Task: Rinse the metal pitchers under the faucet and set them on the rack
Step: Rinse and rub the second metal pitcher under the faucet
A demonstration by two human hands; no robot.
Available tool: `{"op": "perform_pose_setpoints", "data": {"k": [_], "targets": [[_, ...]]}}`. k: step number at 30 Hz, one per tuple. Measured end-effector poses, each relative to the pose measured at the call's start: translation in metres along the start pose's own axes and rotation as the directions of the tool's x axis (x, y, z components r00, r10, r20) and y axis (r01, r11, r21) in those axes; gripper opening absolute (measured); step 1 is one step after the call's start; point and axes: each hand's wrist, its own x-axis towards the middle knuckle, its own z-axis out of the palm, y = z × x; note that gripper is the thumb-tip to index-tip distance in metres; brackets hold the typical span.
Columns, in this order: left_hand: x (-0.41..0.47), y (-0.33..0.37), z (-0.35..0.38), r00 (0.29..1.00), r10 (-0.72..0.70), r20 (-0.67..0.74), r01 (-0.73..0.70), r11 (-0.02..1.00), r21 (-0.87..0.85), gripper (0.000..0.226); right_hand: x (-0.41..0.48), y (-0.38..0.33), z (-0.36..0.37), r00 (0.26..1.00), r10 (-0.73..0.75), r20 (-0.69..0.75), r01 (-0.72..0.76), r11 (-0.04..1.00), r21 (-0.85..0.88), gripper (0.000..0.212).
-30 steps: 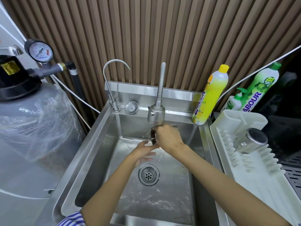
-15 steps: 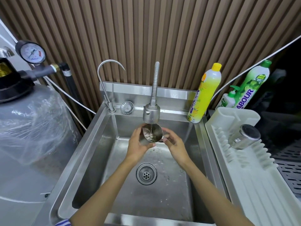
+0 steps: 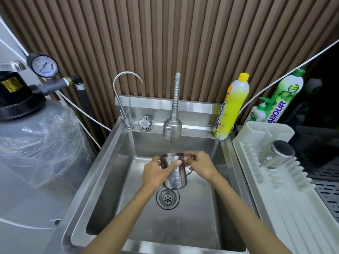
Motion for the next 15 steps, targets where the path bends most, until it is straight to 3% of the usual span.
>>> {"op": "perform_pose_setpoints", "data": {"k": [3,6,10,15], "targets": [[-0.004,-0.001,0.012,0.993,-0.061,0.106,0.087,0.961,-0.262,0.052,-0.004,-0.006,-0.012,0.998,-0.063,-0.005,0.06,0.974,-0.217,0.028],[-0.002,0.003,0.023,0.98,-0.054,0.191,0.132,0.897,-0.423,0.044,-0.008,-0.011,-0.02,0.984,-0.161,-0.077,0.13,0.942,-0.31,0.031],[0.008,0.012,0.026,0.973,0.024,0.229,0.105,0.84,-0.533,0.044,-0.011,-0.015,-0.022,0.953,-0.266,-0.147,0.219,0.936,-0.275,0.039],[0.022,0.025,0.017,0.991,0.11,0.075,-0.044,0.803,-0.595,0.072,-0.007,-0.018,-0.019,0.945,-0.271,-0.183,0.248,0.959,-0.137,0.054]]}}
